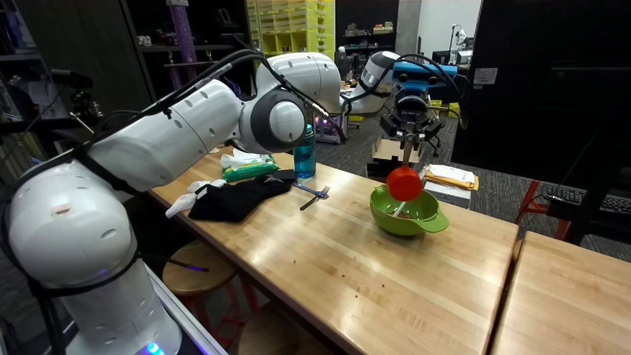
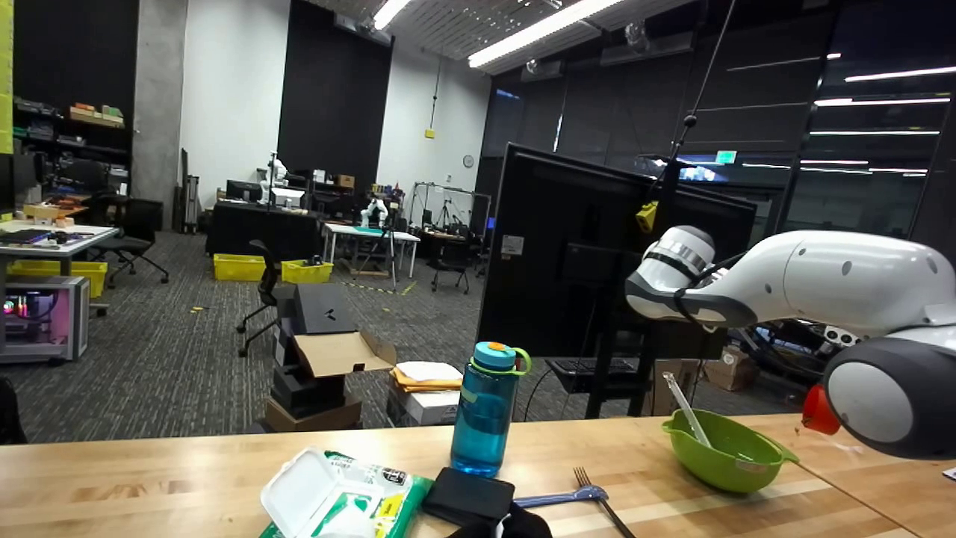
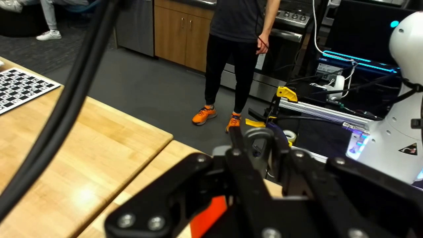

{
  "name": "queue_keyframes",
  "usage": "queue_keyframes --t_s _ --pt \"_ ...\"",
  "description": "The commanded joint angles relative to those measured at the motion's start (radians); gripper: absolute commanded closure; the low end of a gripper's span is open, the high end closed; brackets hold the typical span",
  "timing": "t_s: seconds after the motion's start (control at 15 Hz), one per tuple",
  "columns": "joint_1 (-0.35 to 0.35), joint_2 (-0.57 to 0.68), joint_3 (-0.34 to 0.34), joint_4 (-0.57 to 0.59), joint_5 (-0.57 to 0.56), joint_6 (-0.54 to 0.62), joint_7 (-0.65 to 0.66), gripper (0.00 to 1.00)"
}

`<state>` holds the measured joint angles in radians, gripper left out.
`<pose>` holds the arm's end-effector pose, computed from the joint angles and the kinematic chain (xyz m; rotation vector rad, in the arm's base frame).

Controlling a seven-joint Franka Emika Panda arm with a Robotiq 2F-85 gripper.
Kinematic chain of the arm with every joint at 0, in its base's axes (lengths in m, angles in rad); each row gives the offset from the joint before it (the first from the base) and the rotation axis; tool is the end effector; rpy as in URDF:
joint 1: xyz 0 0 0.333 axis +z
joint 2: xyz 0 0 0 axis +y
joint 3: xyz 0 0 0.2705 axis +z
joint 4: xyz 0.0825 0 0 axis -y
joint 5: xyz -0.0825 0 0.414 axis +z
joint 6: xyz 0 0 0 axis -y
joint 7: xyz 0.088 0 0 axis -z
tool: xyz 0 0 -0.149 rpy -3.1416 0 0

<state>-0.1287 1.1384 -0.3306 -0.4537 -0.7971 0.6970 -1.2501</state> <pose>0.5834 -0.2742 0.3799 2.3338 0.5011 -1.7424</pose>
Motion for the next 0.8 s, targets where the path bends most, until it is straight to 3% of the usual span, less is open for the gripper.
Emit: queue_keyframes --t_s 0.0,0.07,0.13,0.2,0.47,0.73 --pt "0.006 -0.024 0.01 -0.028 -0.042 -0.012 0.013 0.94" --pt "0.007 -0.013 -0.005 -0.011 -0.062 0.007 0.068 0.94" --pt "0.003 -0.028 0.014 -0.032 -0.054 -0.011 0.026 0.94" --pt "0.005 -0.016 0.0 -0.018 -0.072 0.003 0.076 0.94" --pt "0.002 -0.022 0.015 -0.024 -0.083 0.017 0.076 0.94" --pt "-0.034 -0.006 0.072 0.054 0.01 0.126 0.23 0.94"
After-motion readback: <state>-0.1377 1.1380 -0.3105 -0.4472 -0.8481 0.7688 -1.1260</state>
